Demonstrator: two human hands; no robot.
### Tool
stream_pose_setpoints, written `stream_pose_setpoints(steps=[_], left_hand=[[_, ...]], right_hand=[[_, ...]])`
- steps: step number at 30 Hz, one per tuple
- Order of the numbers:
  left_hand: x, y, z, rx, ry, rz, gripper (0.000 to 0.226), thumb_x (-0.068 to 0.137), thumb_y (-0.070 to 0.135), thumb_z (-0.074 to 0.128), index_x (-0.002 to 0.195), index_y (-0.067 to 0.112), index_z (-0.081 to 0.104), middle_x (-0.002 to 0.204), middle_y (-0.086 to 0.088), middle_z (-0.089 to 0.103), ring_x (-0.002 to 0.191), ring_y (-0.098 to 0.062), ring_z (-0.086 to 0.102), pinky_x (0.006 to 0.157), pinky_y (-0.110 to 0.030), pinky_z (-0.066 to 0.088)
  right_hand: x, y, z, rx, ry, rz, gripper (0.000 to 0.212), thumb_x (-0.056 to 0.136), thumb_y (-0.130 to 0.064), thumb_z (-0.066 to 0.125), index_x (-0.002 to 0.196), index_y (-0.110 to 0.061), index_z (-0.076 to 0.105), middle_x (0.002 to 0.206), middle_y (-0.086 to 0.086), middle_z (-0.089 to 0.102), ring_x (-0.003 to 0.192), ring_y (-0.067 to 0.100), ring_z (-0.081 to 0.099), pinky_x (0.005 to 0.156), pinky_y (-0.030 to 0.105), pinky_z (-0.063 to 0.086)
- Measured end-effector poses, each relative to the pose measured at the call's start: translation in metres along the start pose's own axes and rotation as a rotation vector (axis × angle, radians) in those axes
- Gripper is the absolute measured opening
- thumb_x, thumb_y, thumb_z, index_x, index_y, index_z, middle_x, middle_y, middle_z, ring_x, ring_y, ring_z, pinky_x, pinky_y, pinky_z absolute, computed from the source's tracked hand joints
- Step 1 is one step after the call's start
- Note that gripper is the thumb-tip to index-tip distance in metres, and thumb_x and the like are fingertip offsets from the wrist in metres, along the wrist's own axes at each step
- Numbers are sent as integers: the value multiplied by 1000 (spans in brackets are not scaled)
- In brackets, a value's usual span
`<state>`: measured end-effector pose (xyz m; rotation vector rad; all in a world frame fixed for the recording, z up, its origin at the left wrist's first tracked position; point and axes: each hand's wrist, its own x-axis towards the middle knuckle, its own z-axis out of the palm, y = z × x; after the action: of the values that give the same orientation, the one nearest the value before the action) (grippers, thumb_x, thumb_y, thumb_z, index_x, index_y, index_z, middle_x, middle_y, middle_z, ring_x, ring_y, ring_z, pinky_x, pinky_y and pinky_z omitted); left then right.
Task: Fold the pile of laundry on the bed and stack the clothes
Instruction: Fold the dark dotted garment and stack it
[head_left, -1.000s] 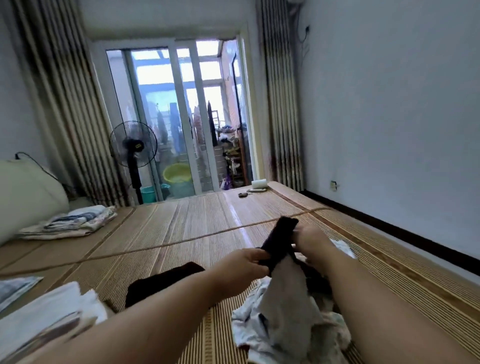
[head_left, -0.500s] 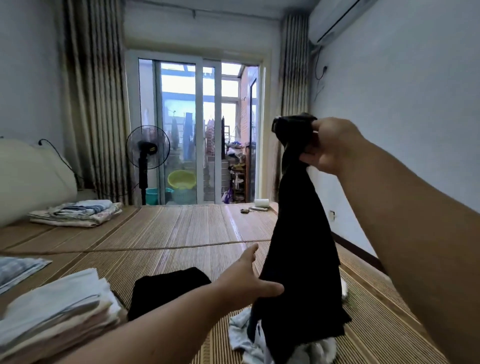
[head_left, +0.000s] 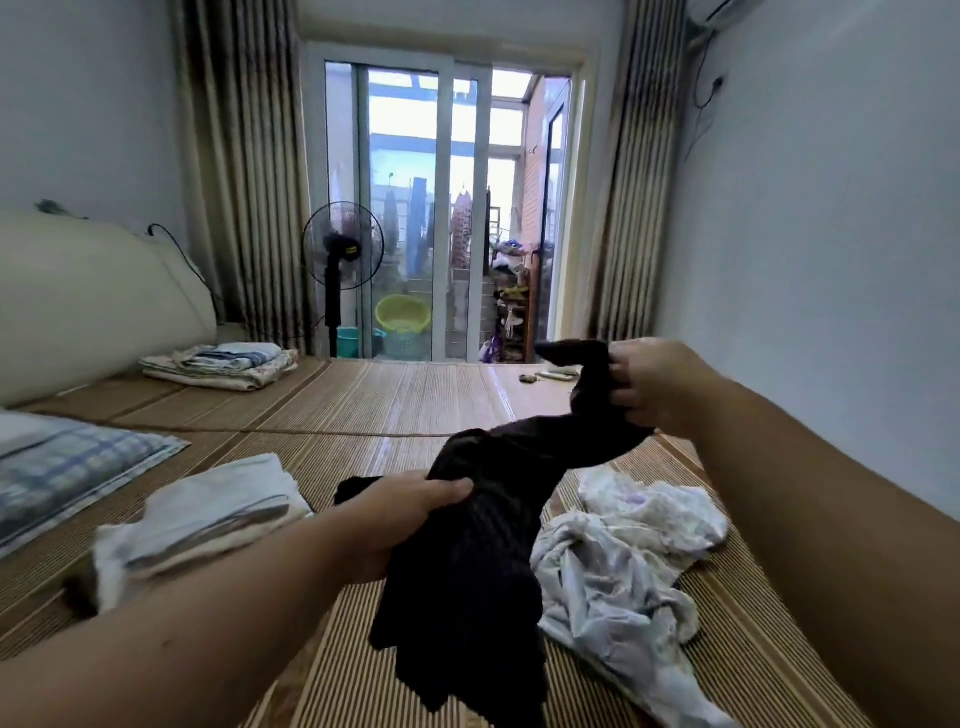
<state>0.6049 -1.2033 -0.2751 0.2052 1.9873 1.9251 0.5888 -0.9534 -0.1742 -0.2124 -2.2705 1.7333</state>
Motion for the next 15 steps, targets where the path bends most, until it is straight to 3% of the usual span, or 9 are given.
stream_pose_setpoints(steps=[2, 3, 5, 7, 9, 11, 13, 15], left_hand=[[-2, 2, -3, -29, 77, -31, 22, 94, 19, 61, 99, -2, 64, 83, -17, 74, 70, -25, 73, 60, -32, 58], [-2, 2, -4, -42, 122, -46, 23, 93, 20, 62, 98, -2, 64, 80, -17, 74, 68, -25, 72, 58, -31, 58], [1, -5, -5, -58, 207, -88, 22, 93, 19, 63, 98, -2, 64, 82, -18, 72, 72, -28, 70, 65, -35, 57], [2, -18, -5, -30, 237, -146, 21, 92, 20, 64, 95, -1, 63, 84, -19, 70, 76, -32, 69, 75, -42, 58], [4, -34, -9, 46, 249, -171, 24, 91, 22, 65, 98, -1, 64, 85, -19, 70, 78, -33, 69, 79, -44, 58], [6, -47, -16, 140, 252, -160, 31, 90, 25, 67, 109, 0, 63, 91, -17, 70, 81, -30, 69, 78, -40, 57], [9, -53, -29, 299, 271, -152, 42, 87, 34, 69, 113, 2, 60, 101, -15, 68, 94, -31, 67, 83, -40, 54], [8, -54, -42, 519, 355, -143, 65, 73, 53, 68, 116, 6, 57, 112, -16, 65, 108, -34, 62, 93, -43, 51]], right_hand=[[-26, 35, 26, -136, -194, -33, 14, 93, -10, 54, 99, -22, 57, 106, 9, 60, 83, 20, 62, 66, 29, 46], [-40, 55, 38, -170, -311, -50, 29, 89, -1, 54, 109, -22, 57, 110, 9, 62, 91, 21, 64, 65, 26, 50], [-71, 98, 67, -218, -578, -65, 57, 80, 10, 54, 125, -25, 54, 114, 3, 64, 98, 18, 65, 75, 25, 56], [-94, 139, 93, -303, -678, -116, 63, 71, -1, 62, 124, -35, 56, 108, -1, 68, 99, 18, 66, 87, 36, 56], [-106, 161, 109, -248, -599, -141, 50, 72, -5, 65, 113, -35, 63, 101, -2, 71, 95, 16, 68, 88, 42, 56], [-108, 165, 116, -206, -440, -136, 34, 81, 2, 58, 96, -27, 68, 85, -4, 71, 80, 11, 66, 81, 37, 56], [-107, 156, 115, -204, -387, -133, 26, 87, 0, 53, 86, -21, 68, 71, -6, 65, 66, 8, 58, 66, 30, 48], [-100, 142, 113, -294, -332, -183, 19, 87, -9, 54, 83, -23, 66, 71, -9, 64, 67, 6, 57, 66, 25, 45]])
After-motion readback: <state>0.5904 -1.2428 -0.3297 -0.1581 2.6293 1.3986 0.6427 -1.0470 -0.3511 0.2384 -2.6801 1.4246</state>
